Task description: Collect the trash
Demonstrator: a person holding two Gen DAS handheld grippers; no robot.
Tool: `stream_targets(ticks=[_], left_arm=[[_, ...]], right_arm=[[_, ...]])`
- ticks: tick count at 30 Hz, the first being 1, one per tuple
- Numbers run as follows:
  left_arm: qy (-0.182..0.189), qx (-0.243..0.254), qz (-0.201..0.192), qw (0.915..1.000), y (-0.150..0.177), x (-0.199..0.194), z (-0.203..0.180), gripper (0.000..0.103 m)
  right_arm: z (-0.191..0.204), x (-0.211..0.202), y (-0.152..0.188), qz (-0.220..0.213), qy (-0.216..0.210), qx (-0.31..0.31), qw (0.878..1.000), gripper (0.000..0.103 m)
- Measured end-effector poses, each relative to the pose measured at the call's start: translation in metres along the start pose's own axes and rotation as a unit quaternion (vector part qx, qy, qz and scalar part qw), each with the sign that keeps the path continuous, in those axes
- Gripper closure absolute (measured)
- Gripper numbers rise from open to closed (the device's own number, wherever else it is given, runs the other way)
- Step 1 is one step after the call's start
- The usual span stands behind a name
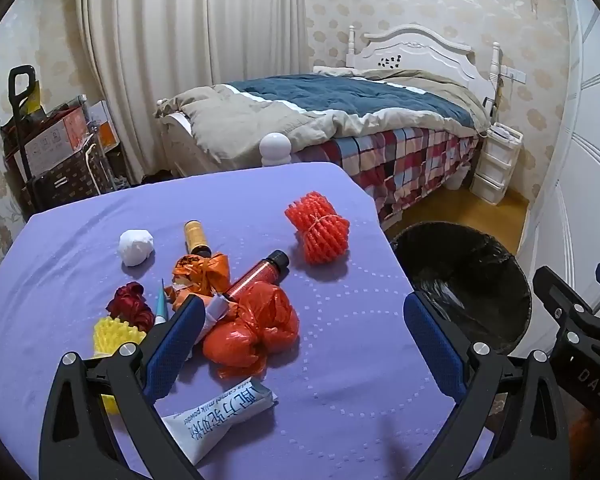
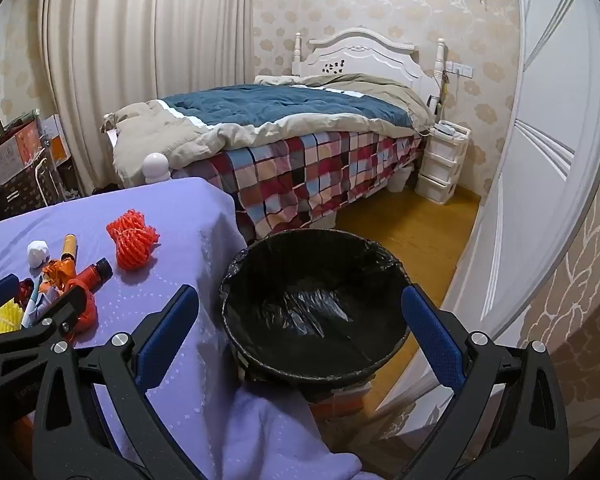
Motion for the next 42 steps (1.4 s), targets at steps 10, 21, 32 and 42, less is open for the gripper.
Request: stream_targets(ticks=[10, 21, 32, 42], left_arm=[[-0.003, 0.005, -0.005, 1.0000, -0.001, 0.000, 0.010, 0.006], [-0.011, 0.002, -0.006, 0.9999, -0.004, -0.007, 0.009, 0.006], [-0.011, 0.003, -0.006, 0.9999, -0.001, -0.006, 0.008, 0.006], [-0.011, 0.002, -0.006, 0.9999, -0.001, -0.005, 0.008, 0.006]], right_arm=[[0.000, 0.001, 0.003, 0.006, -0.003, 0.008, 1.000, 0.004], [-0.007, 0.003, 0.004, 0.013, -0.010, 0.017, 1.000, 0.004], [-0.005, 0.008, 0.009, 0.018, -0.008, 0.017, 1.000, 0.004], [-0.006, 0.009, 0.010, 0.020, -0.008, 0.017, 1.000, 0.004]])
Point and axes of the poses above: each gripper's, at about its wrist camera, not at the fingertips, and x roughly the way its jaws point, z to its left, y to its underside, the point moved 4 cm from there along x, roughly the way its jaws point, and after that the axes turned 6 degrees about x, right-handed, at the moved point
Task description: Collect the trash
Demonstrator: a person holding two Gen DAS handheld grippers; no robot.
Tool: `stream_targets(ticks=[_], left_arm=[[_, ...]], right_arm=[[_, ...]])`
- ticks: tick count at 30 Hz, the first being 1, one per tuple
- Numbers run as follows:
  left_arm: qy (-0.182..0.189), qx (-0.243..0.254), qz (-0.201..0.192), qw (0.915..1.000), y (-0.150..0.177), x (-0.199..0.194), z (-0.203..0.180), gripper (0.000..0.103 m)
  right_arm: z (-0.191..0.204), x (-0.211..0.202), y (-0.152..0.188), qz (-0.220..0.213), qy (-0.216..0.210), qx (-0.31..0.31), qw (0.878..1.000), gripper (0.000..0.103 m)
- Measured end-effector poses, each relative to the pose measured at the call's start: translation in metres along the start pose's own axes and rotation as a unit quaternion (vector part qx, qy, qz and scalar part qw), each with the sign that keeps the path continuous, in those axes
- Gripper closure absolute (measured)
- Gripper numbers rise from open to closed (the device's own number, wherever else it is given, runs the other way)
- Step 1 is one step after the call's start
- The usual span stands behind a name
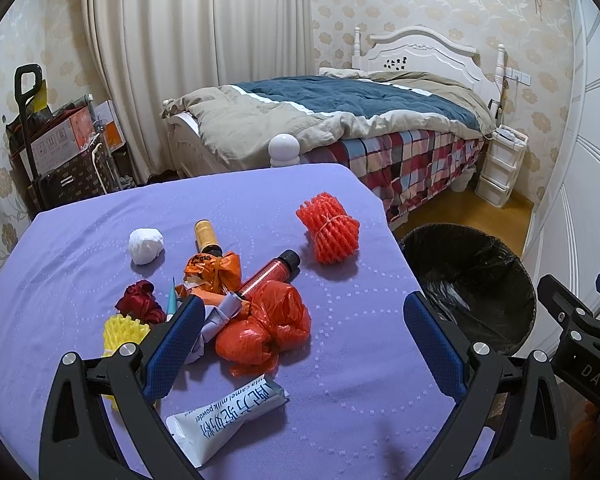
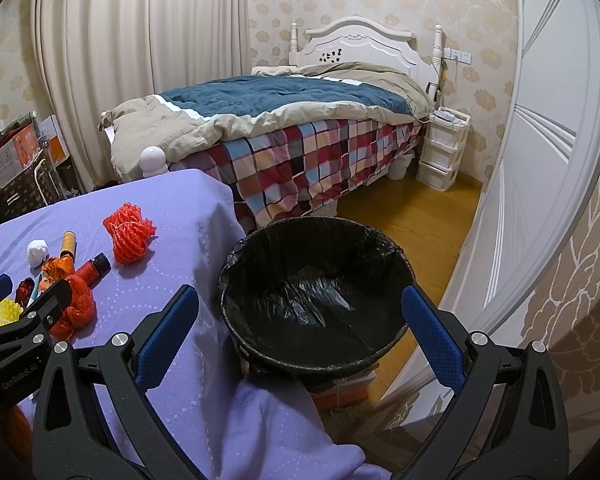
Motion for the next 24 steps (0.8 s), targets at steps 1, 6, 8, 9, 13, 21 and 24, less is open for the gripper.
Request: stream_targets(ticks=[1, 6, 8, 9, 13, 21, 24], left_arm=[[0.000, 0.000, 0.000, 1.0000, 0.0000, 0.0001, 0.0002, 0.006], [0.000, 0.000, 0.000, 1.0000, 0.0001, 0.0002, -0.0001, 0.006], [0.000, 0.000, 0.001, 1.0000, 0.0001, 0.0004, 0.0004, 0.006], [0.000, 0.000, 0.001, 1.0000, 0.0002, 0.0004, -0.0002, 0.006], [0.000, 0.000, 0.001, 1.0000, 0.0003, 0.0013, 0.0006, 0.006], [0.000, -0.001, 0.002, 1.0000, 0.0002, 0.0017, 0.0006, 0.006], [0.000, -0.001, 0.002, 1.0000, 0.0003, 0.0017, 0.0006, 0.006]], right_arm=[[0.0001, 0.0001, 0.0002, 0.000, 0.000, 0.000, 1.000, 0.004], [0.0004, 0.0007, 0.0004, 0.000, 0.000, 0.000, 1.000, 0.004], [0.0004, 0.0011, 0.0010, 0.001, 0.001, 0.000, 1.000, 0.004], [0.0005, 0.0009, 0.0004, 0.001, 0.001, 0.000, 1.000, 0.004], [0.0005, 0.0014, 0.0009, 0.001, 0.001, 0.000, 1.000, 0.004], [0.0004, 0.0019, 0.0006, 0.002, 0.001, 0.000, 1.000, 0.004], [0.0003, 0.0018, 0.0001, 0.003, 0.001, 0.000, 1.000, 0.004]])
Point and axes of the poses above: each gripper's, at about its wrist camera, not at the fingertips, and x roughly the way its jaws point, z to its left, y to its underside, the point moved 4 cm from there along x, roughly the way its jaws point, and after that the axes turned 6 degrees about x, right-handed, at the moved point
